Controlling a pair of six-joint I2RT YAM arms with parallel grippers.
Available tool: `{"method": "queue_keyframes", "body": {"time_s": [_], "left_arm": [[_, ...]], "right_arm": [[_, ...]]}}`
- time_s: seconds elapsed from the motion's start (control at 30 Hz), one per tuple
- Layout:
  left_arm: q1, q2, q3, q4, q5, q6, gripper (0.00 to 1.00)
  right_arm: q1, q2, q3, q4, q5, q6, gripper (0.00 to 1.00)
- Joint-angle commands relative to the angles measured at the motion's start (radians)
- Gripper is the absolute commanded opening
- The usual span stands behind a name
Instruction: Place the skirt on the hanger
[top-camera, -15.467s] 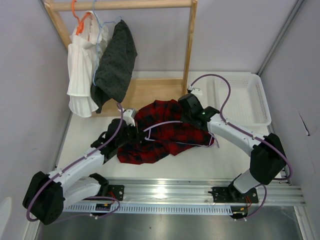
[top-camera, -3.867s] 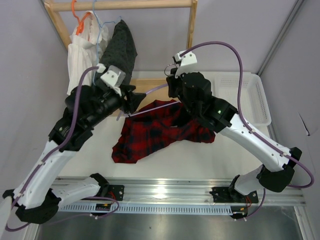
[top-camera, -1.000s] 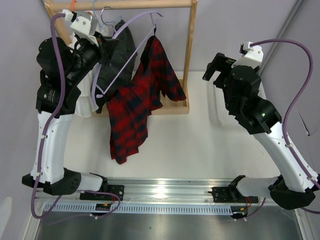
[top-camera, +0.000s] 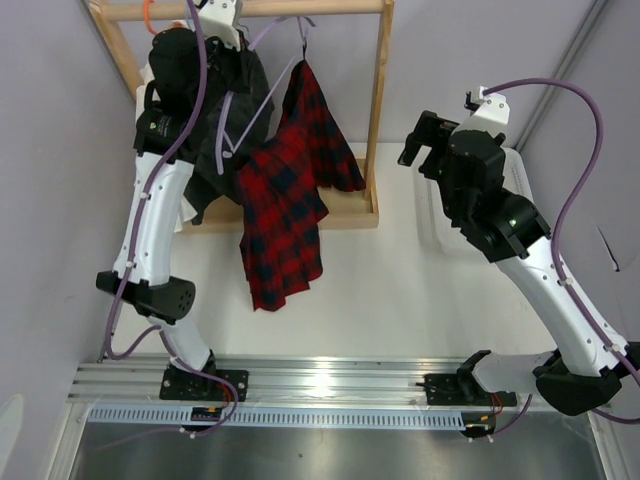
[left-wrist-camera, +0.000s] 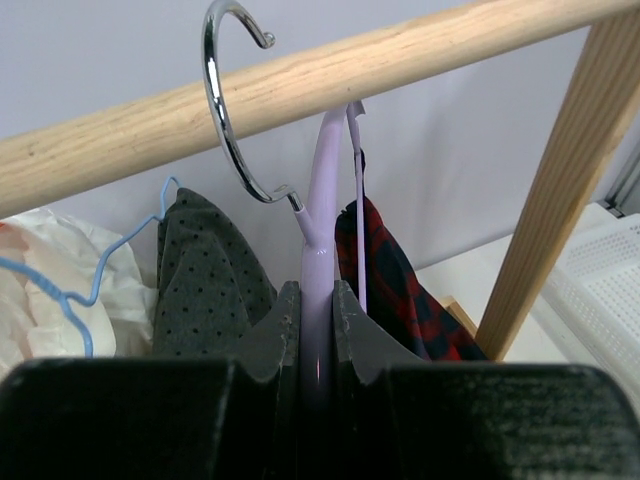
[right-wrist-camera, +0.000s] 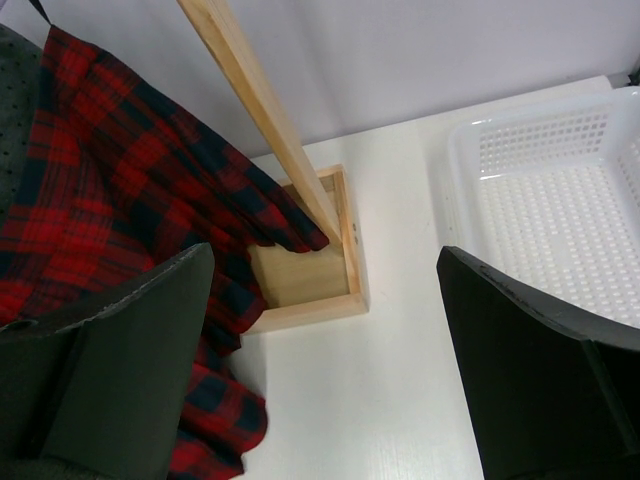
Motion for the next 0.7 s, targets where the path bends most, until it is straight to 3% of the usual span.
{"method": "queue_keyframes", "body": {"time_s": [0.0,0.33,0.67], "left_arm": [[0.005,0.012,0.061,0.213,-0.044,0.014,0.00],[0.005,0.069,0.041,0.323,-0.101,-0.006,0.00],[0.005,0.124,0.052,0.317,-0.105,-0.015,0.00]], "right_arm": [[-0.009,0.005,0.000,0.031,-0.008,0.004,0.99],[-0.035,0.000,-0.024,0.051,-0.036,-0.001,0.99],[-0.064,0.000,-0.057,0.068,-0.074,0.011,0.99]]}}
